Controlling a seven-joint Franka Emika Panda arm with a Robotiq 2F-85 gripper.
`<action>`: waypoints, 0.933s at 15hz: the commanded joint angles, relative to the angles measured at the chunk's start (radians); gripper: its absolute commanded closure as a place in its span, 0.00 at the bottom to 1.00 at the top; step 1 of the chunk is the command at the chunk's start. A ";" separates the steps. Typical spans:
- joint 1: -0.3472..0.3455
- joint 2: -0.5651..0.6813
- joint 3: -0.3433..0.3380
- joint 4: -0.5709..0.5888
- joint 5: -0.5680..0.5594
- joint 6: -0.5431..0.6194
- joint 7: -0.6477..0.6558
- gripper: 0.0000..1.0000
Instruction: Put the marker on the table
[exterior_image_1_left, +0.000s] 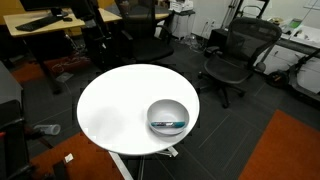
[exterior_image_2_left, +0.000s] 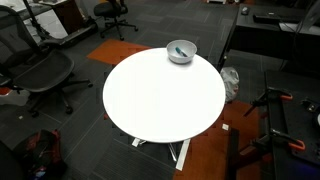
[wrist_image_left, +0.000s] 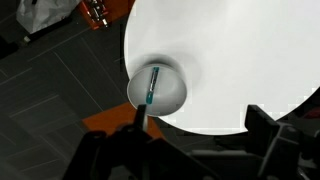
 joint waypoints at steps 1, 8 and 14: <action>-0.023 0.143 -0.034 0.100 -0.023 0.040 0.008 0.00; -0.017 0.359 -0.108 0.209 -0.012 0.074 0.016 0.00; -0.014 0.494 -0.154 0.258 0.034 0.066 0.005 0.00</action>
